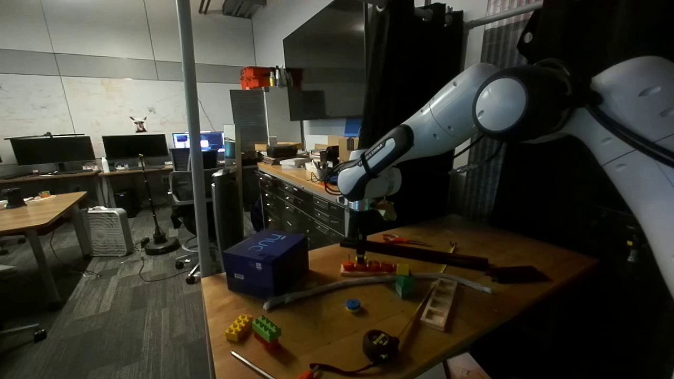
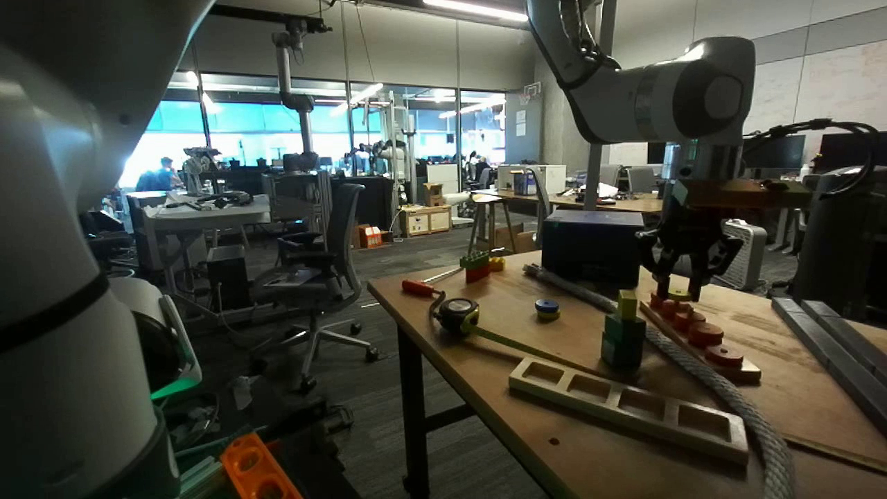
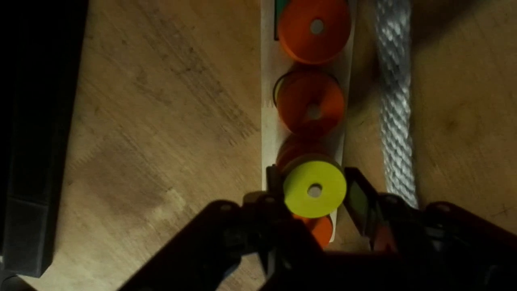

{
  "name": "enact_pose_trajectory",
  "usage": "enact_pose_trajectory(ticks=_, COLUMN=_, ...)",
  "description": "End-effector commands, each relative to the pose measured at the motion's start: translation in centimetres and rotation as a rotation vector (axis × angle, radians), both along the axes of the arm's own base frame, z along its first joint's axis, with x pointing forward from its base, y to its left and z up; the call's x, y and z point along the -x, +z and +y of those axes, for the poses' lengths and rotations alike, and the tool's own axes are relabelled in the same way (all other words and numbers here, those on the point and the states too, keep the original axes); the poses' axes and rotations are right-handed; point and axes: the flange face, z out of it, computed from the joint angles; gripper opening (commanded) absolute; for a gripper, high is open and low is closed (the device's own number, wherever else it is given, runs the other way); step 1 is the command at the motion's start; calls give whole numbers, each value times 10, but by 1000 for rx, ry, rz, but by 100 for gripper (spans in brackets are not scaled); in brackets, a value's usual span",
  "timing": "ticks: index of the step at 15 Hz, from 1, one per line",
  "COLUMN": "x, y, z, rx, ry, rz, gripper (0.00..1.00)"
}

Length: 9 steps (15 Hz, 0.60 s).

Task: Pick the yellow ring and put it on the table

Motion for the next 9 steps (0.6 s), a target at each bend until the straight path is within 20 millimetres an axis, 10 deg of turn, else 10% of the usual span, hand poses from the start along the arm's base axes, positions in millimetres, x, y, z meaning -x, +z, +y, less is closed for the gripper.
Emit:
enact_pose_trajectory(ticks=1, x=0, y=19, z=5, rx=-27, ry=8, rz=20, gripper=23)
enact_pose_trajectory(ticks=9, x=4, y=38, z=18, rx=2, ry=4, rz=17, gripper=23)
